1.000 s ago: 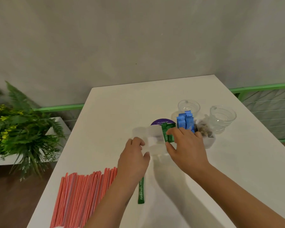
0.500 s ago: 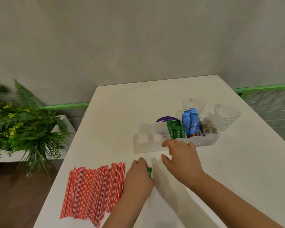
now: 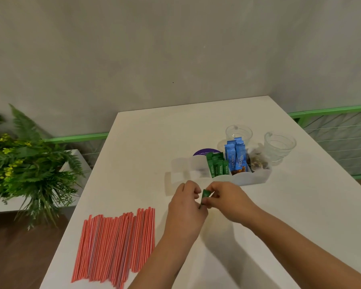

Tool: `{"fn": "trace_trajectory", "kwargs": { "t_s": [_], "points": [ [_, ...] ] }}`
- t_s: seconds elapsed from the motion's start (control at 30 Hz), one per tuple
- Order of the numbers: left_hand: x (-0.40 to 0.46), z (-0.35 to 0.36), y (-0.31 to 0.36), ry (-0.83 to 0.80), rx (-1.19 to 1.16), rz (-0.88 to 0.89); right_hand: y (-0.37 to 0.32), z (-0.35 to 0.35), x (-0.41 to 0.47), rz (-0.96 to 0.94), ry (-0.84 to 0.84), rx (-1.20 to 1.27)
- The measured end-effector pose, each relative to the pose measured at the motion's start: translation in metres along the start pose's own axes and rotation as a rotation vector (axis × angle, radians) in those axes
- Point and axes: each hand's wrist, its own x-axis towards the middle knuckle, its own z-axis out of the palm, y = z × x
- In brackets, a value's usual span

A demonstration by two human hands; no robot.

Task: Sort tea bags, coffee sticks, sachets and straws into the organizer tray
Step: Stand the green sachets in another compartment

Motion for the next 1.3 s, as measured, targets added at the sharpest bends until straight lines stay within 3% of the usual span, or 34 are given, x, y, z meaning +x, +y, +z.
{"fn": "trace_trajectory", "kwargs": {
  "t_s": [0.23, 0.43, 0.83, 1.3],
  "points": [
    [0.008, 0.0, 0.011, 0.055, 0.079, 0.081, -0.01, -0.049, 0.012, -0.04, 0.14, -0.092],
    [0.005, 0.006, 0.008, -0.022, 0.132, 0.058, -0.016, -0.078, 0.032, -0.054, 0.333, -0.218],
    [-0.001, 0.013, 0.002, -0.064, 0.125, 0.014, -0.004, -0.047, 0.055, -0.179, 0.34, -0.766],
    [-0.01, 0.002, -0.011, -0.034, 0.094, -0.002, -0.006, -0.032, 0.063, -0.178, 0.382, -0.856]
  ]
}}
